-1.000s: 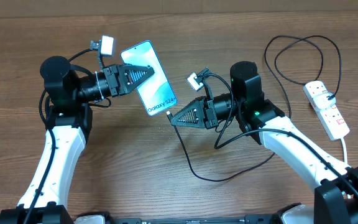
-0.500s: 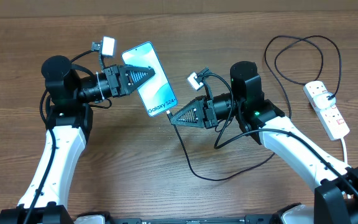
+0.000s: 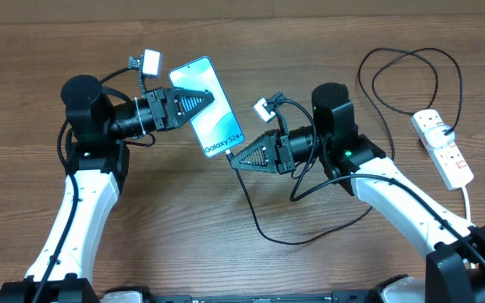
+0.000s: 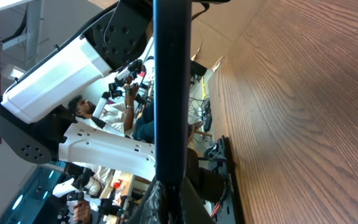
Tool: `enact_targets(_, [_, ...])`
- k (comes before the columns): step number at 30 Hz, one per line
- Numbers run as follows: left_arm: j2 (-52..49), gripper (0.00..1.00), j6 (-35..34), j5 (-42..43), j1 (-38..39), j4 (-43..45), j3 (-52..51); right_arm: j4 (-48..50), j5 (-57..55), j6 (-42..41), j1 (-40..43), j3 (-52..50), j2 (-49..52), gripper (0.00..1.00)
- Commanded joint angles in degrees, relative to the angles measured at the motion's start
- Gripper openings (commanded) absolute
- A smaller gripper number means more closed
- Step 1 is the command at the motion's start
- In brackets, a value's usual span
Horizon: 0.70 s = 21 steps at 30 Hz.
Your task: Plug charger to phone and switch on socket
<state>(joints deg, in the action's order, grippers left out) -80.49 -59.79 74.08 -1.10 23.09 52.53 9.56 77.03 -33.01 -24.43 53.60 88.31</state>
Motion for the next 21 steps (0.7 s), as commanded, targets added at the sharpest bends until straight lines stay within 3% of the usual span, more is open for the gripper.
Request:
enact_targets(1, [0.3,0.04,1.5,-0.6,0.5,0.2,1.2,0.2,-0.2,0.4,-0.6,1.0,-0.4,0.04])
enact_targets(21, [0.3,0.04,2.0,1.0,0.4,0.0,1.2,0.2,-1.0,0.5,-0.6,1.0,-0.4,0.04])
